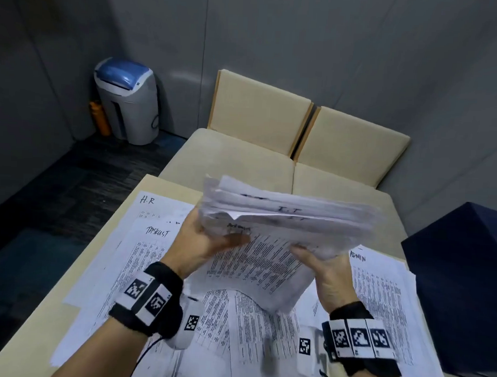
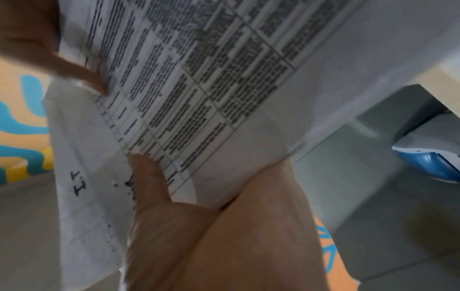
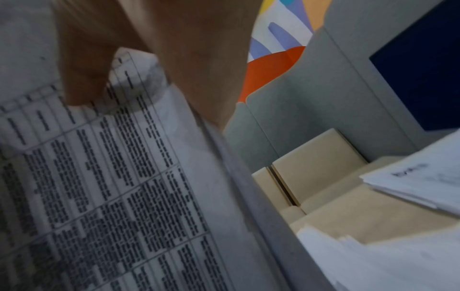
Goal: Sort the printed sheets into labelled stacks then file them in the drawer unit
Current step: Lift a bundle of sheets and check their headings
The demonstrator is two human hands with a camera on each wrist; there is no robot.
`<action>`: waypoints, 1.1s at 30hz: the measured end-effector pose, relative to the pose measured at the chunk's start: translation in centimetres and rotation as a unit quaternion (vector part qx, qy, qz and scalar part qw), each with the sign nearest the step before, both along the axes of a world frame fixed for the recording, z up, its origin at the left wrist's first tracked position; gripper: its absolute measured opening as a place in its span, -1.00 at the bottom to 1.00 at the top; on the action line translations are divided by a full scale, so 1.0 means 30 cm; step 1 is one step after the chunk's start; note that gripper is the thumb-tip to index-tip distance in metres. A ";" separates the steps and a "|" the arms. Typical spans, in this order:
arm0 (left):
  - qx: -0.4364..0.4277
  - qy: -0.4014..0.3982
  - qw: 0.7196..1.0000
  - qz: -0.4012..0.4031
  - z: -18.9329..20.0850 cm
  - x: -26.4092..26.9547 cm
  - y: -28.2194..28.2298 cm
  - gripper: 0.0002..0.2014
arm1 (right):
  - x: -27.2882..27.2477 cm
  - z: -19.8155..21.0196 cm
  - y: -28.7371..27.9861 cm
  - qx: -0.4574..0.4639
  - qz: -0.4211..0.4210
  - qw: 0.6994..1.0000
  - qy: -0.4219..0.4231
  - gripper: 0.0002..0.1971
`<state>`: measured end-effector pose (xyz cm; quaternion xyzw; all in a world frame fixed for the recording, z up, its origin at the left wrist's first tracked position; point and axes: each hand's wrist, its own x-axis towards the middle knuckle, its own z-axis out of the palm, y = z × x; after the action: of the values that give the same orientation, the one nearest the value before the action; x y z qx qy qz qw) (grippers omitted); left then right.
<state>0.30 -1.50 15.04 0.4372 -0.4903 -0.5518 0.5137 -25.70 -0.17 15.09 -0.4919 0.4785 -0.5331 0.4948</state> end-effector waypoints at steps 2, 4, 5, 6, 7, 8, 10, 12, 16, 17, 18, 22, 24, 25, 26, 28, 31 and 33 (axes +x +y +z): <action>-0.030 0.058 0.997 0.042 0.037 -0.013 0.016 -0.20 | 0.002 -0.025 0.019 0.018 -0.031 0.999 -0.020 -0.43; -0.066 0.090 0.990 0.085 0.091 -0.025 0.029 -0.15 | 0.003 -0.052 0.043 0.032 -0.034 0.999 -0.020 -0.33; -0.087 0.085 0.987 0.101 0.123 -0.037 0.033 -0.13 | 0.006 -0.064 0.053 0.036 -0.032 0.999 -0.013 -0.34; -0.107 0.071 0.985 0.118 0.142 -0.047 0.027 -0.14 | 0.009 -0.073 0.059 0.037 -0.027 0.999 -0.005 -0.37; -0.119 0.050 0.983 0.134 0.164 -0.065 0.022 -0.18 | 0.014 -0.079 0.063 0.033 -0.022 0.999 0.002 -0.39; -0.119 0.023 0.980 0.155 0.178 -0.083 0.012 -0.23 | 0.019 -0.083 0.065 0.024 -0.020 0.999 0.007 -0.38; -0.111 -0.020 0.973 0.200 0.194 -0.115 -0.007 -0.30 | 0.027 -0.088 0.067 0.011 -0.016 1.000 0.008 -0.32; -0.094 -0.041 0.964 0.244 0.196 -0.136 -0.021 -0.30 | 0.030 -0.093 0.067 0.011 -0.012 1.000 -0.003 -0.28; -0.078 -0.035 0.957 0.278 0.195 -0.147 -0.028 -0.30 | 0.032 -0.096 0.078 0.013 -0.005 0.999 -0.029 -0.25; -0.078 -0.044 0.955 0.284 0.192 -0.145 -0.032 -0.34 | 0.032 -0.097 0.080 0.015 -0.003 0.999 -0.034 -0.26; -0.077 -0.055 0.952 0.293 0.184 -0.141 -0.039 -0.40 | 0.033 -0.100 0.081 0.021 -0.004 0.999 -0.037 -0.26; -0.038 -0.045 0.951 0.303 0.156 -0.114 -0.062 -0.58 | 0.047 -0.138 0.070 0.064 -0.020 0.998 -0.003 -0.60; -0.020 -0.035 0.966 0.256 0.153 -0.097 -0.054 -0.47 | 0.060 -0.143 0.063 0.073 -0.040 0.996 0.012 -0.87; -0.020 -0.032 0.977 0.212 0.147 -0.082 -0.046 -0.37 | 0.063 -0.135 0.062 0.073 -0.049 0.996 0.007 -0.90; -0.024 -0.030 0.987 0.159 0.136 -0.060 -0.038 -0.27 | 0.065 -0.121 0.060 0.075 -0.057 0.996 -0.006 -0.87; -0.035 -0.015 0.997 0.061 0.103 -0.006 -0.023 -0.10 | 0.054 -0.078 0.059 0.068 -0.072 0.995 -0.029 -0.86; -0.003 -0.070 0.997 -0.015 0.009 0.043 -0.015 -0.08 | 0.020 -0.051 0.064 0.035 -0.072 0.996 -0.043 -0.82; 0.057 -0.076 0.995 -0.043 -0.079 0.030 0.001 -0.24 | 0.008 -0.078 0.076 0.037 -0.043 0.998 -0.021 -0.71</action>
<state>1.21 -1.46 12.66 0.4845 -0.5140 -0.5659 0.4253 -25.46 2.10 12.76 -0.4411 0.5085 -0.5457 0.4991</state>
